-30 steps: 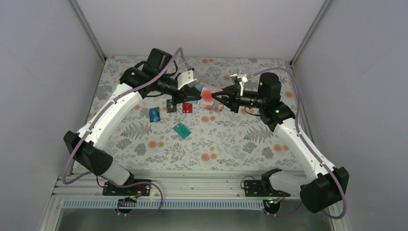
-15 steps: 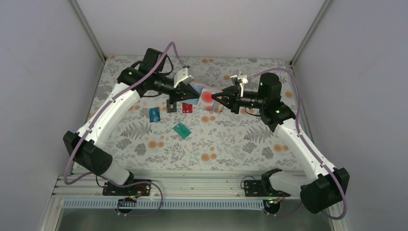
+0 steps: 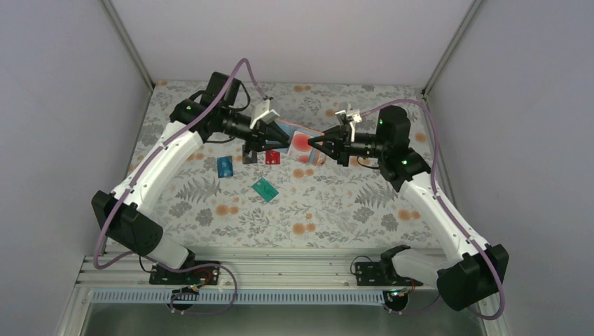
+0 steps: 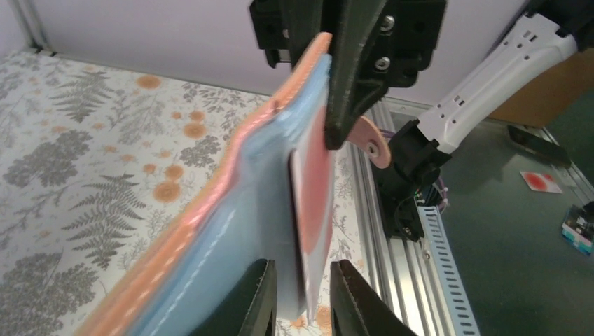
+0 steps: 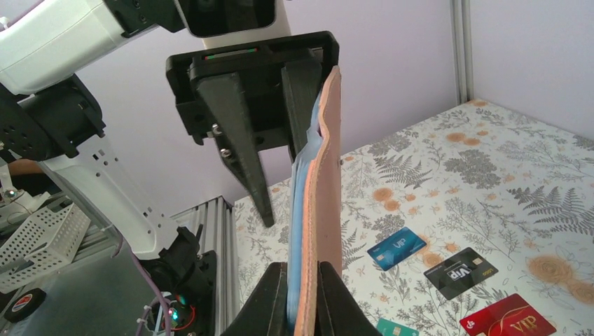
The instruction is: Take the credit cards out of the card holder
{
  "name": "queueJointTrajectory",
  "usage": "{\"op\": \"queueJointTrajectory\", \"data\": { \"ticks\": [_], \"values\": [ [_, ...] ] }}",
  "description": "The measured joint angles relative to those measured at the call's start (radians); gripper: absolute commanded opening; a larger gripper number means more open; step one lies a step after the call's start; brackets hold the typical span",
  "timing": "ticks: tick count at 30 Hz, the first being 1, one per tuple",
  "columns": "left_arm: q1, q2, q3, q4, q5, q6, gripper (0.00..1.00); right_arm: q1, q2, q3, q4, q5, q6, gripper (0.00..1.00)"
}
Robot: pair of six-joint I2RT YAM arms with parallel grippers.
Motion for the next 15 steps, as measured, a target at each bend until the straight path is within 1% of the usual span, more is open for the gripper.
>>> {"op": "queueJointTrajectory", "data": {
  "ticks": [3,4,7,9,11,12,13,15],
  "values": [
    [-0.021,0.000,0.000,-0.010,0.000,0.006,0.35,-0.001,0.000,0.000,0.000,-0.002,0.000,0.05],
    [-0.026,0.000,0.000,-0.011,-0.001,0.013,0.37,-0.001,0.000,0.000,0.000,-0.002,0.000,0.05],
    [-0.046,0.001,0.000,-0.011,-0.011,0.008,0.36,-0.002,0.000,0.000,0.000,-0.004,0.000,0.05],
    [-0.051,0.001,0.000,-0.010,-0.017,0.007,0.29,-0.003,0.000,0.000,-0.001,-0.006,0.000,0.05],
    [-0.053,0.002,0.000,-0.008,-0.023,0.003,0.13,-0.004,0.000,0.000,-0.001,-0.009,0.000,0.05],
    [-0.053,0.003,0.000,-0.006,-0.032,0.005,0.07,-0.004,0.000,0.000,-0.003,-0.013,0.000,0.05],
    [-0.053,0.005,0.000,-0.005,-0.035,-0.005,0.03,-0.004,0.000,0.000,-0.004,-0.014,0.000,0.05],
    [-0.053,0.008,0.001,0.003,-0.048,-0.008,0.02,-0.004,0.000,0.000,-0.009,-0.023,0.000,0.05]
  ]
}}
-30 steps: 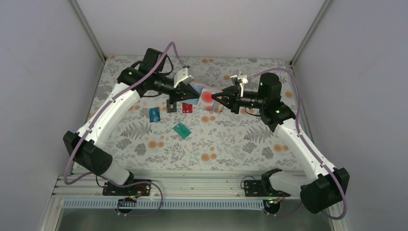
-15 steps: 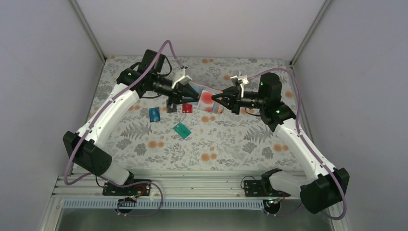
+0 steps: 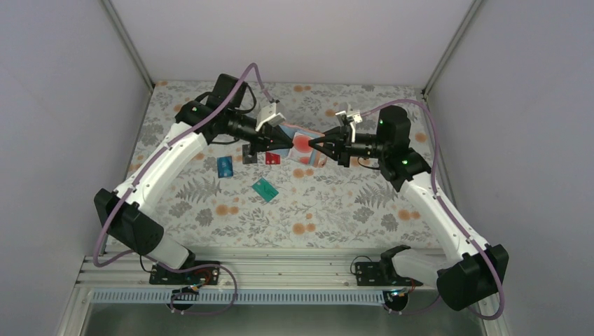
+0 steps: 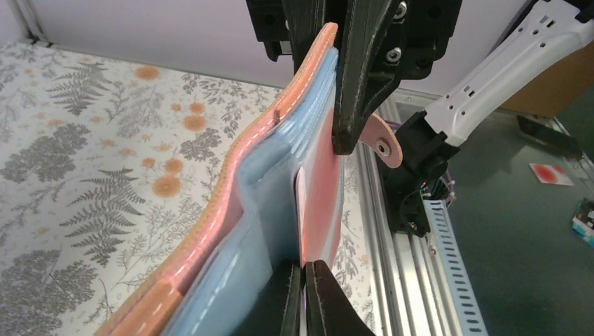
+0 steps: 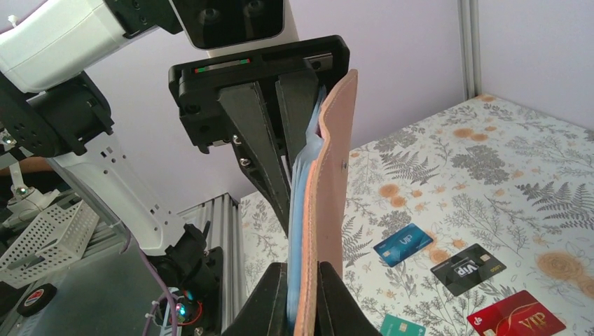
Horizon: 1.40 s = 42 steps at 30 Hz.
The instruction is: Take the credit cards out of the card holder
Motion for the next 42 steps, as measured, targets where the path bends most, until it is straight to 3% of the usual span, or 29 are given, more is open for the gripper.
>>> {"op": "queueJointTrajectory", "data": {
  "ticks": [8,11,16,36,38,42],
  "values": [
    [-0.007,0.014,0.011,0.003,-0.005,-0.020,0.19,-0.005,0.000,0.000,-0.006,-0.002,0.002,0.04],
    [-0.011,0.024,0.024,-0.003,-0.005,-0.023,0.20,-0.008,0.000,0.000,-0.005,-0.001,0.002,0.04],
    [-0.014,0.035,0.033,-0.010,-0.005,-0.026,0.03,-0.011,0.000,0.000,-0.007,-0.002,0.005,0.04],
    [0.045,0.026,0.004,0.020,0.064,-0.048,0.02,-0.015,0.000,-0.026,-0.014,-0.021,-0.037,0.32],
    [0.058,0.021,-0.004,0.020,0.071,-0.047,0.02,-0.018,0.000,-0.028,-0.014,-0.021,-0.044,0.29],
    [0.063,0.017,-0.007,0.020,0.081,-0.047,0.02,-0.021,0.000,-0.032,-0.014,-0.028,-0.048,0.08]
  ]
}}
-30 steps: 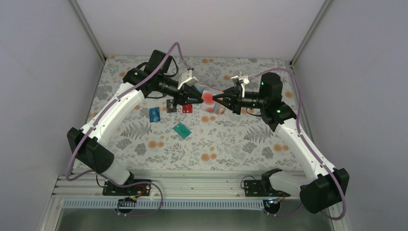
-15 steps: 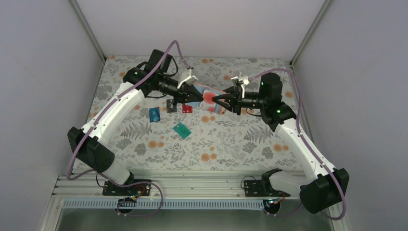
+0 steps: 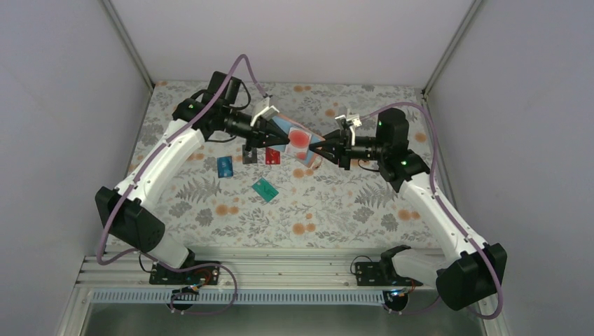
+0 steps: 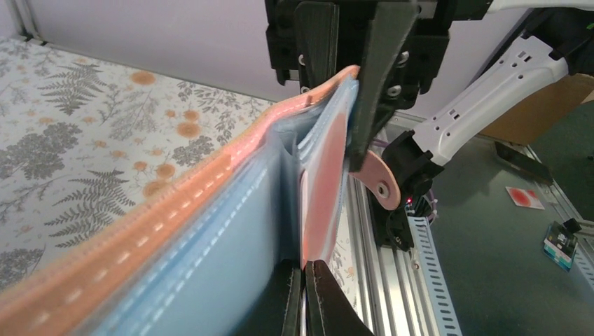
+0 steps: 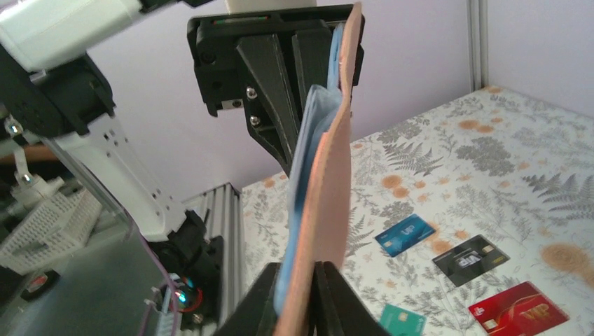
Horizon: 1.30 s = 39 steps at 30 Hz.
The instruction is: Take the credit cards out of the card holder
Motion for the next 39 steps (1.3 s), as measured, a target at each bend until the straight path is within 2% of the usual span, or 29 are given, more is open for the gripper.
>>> {"op": "queueJointTrajectory", "data": {
  "ticks": [3,27,28,31,32,35,39],
  "values": [
    [0.000,-0.002,0.000,-0.003,0.008,0.001,0.02,-0.003,0.006,-0.002,0.000,-0.004,0.002,0.04],
    [0.002,0.008,0.060,-0.143,-0.002,0.130,0.03,-0.012,0.009,-0.002,-0.012,-0.044,-0.023,0.04],
    [0.004,0.008,0.060,-0.145,-0.003,0.131,0.03,-0.014,0.009,-0.002,-0.015,-0.045,-0.024,0.04],
    [0.006,0.008,0.060,-0.145,-0.003,0.134,0.12,-0.016,0.009,-0.002,-0.018,-0.048,-0.026,0.04],
    [0.006,0.008,0.061,-0.145,-0.003,0.134,0.12,-0.016,0.009,-0.002,-0.020,-0.050,-0.026,0.04],
    [0.006,0.008,0.065,-0.144,-0.003,0.129,0.03,-0.017,0.009,-0.002,-0.026,-0.052,-0.027,0.04],
    [0.006,0.016,0.074,-0.144,-0.004,0.132,0.02,-0.018,0.009,-0.002,-0.029,-0.054,-0.031,0.04]
  ]
}}
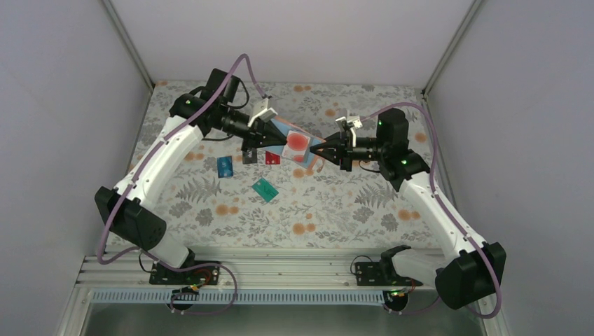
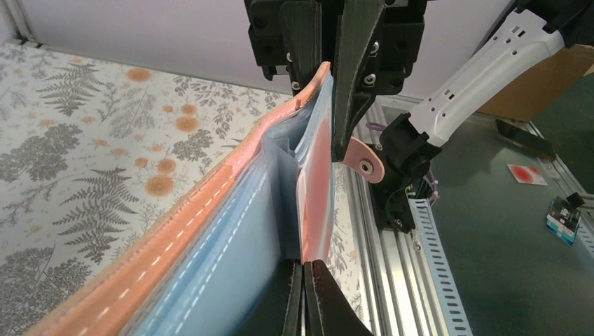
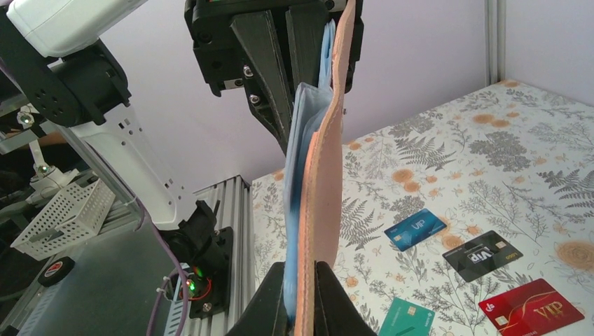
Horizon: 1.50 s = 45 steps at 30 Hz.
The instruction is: Take the credit cards out of the card holder
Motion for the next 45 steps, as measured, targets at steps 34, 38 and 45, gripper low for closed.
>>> {"op": "queueJointTrajectory", "data": {
  "ticks": [34,38,45],
  "values": [
    [-0.024,0.009,0.000,-0.007,-0.008,0.020,0.09,-0.002,-0.004,0.000,-0.033,-0.016,-0.027,0.04],
    [-0.010,0.009,0.000,-0.012,-0.007,0.027,0.09,-0.002,-0.004,0.000,-0.035,-0.016,-0.028,0.04],
    [-0.016,0.009,0.000,-0.010,-0.006,0.024,0.15,-0.002,-0.004,0.000,-0.040,-0.016,-0.032,0.04]
  ]
}}
